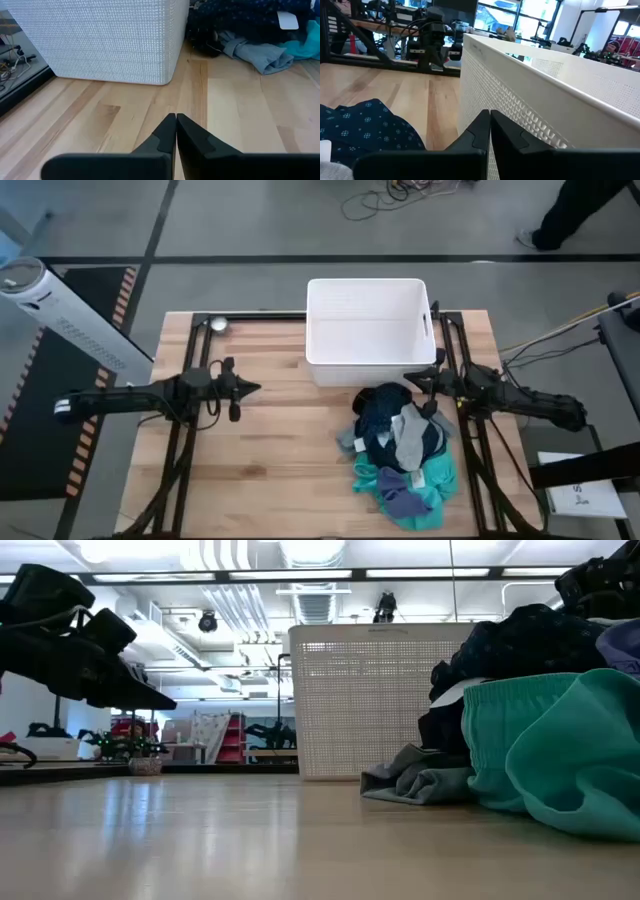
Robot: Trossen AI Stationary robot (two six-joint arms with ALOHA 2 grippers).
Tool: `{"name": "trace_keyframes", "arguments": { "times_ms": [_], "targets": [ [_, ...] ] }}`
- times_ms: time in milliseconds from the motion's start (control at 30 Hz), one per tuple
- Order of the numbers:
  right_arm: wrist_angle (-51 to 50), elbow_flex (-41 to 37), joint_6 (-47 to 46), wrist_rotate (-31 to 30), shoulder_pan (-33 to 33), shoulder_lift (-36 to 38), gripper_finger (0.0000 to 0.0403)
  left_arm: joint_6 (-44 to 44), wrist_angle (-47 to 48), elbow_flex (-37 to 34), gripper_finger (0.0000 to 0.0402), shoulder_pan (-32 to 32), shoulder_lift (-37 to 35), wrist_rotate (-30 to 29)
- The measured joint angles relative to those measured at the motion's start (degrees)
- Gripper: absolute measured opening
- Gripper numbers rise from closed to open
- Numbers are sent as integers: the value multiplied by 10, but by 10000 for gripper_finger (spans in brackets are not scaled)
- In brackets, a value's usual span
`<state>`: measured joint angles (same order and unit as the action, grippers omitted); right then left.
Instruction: Sort clothes
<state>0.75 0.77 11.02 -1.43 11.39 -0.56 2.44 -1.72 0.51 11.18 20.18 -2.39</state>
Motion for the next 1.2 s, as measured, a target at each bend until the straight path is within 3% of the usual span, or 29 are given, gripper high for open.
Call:
{"name": "trace_keyframes", "arguments": {
  "times_ms": [633,900,1133,1200],
  "targets": [
    [0,0,0,0,0,0,0,0,0,0,0,0,0,0],
    [0,0,0,0,0,0,0,233,0,0,0,1,0,-10],
    [0,0,0,0,0,0,0,231,0,0,0,1,0,-10],
    [0,0,0,0,0,0,0,196,-9,0,0,1,0,6]
  ]
}}
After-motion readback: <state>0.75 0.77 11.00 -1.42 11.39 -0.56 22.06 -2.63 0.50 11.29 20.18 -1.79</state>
